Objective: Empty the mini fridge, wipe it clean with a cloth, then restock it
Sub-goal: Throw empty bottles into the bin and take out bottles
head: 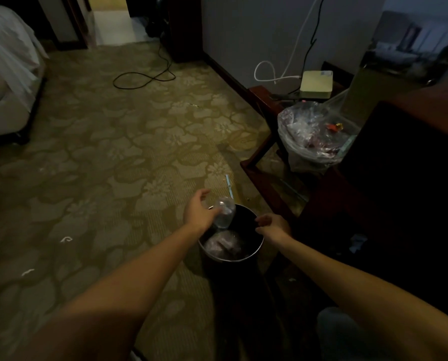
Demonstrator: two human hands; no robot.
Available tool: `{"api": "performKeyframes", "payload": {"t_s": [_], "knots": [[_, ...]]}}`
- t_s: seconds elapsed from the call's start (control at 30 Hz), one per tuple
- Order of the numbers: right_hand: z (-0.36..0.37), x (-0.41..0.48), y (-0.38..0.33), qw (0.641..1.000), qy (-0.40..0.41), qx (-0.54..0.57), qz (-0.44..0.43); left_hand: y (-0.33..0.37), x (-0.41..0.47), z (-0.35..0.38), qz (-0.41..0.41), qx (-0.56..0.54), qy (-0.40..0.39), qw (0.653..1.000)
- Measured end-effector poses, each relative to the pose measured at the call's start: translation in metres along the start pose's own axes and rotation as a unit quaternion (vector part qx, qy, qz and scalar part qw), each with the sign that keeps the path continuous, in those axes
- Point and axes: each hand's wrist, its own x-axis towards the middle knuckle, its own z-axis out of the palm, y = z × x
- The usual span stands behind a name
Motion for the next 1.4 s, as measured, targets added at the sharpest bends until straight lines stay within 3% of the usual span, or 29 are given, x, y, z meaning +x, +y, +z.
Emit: {"api": "performKeyframes", "payload": {"t_s": [0.1,0.23,0.47,0.87,1.4], "knots": [[-0.007,-0.004,-0.005,0.999,-0.011,-0.02,-0.028,0.003,-0.003,-0.001,0.033,0.113,-0.068,0.991],[-0.013,-0.012,-0.01,0.993,-0.047,-0.083,-0.069,0.002,-0.017,-0.012,0.068,0.333,-0.171,0.925],[-0.031,-0.04,-0.03,0.96,-0.094,-0.222,-0.144,0.019,-0.042,-0.03,0.105,0.476,-0.197,0.851],[-0.09,-0.137,-0.075,0.894,-0.085,-0.395,-0.196,0.081,-0.113,-0.069,0.133,0.482,-0.169,0.849],[-0.184,-0.305,-0.111,0.892,0.023,-0.356,-0.277,0.216,-0.244,-0.11,0.24,0.455,-0.128,0.848]]}}
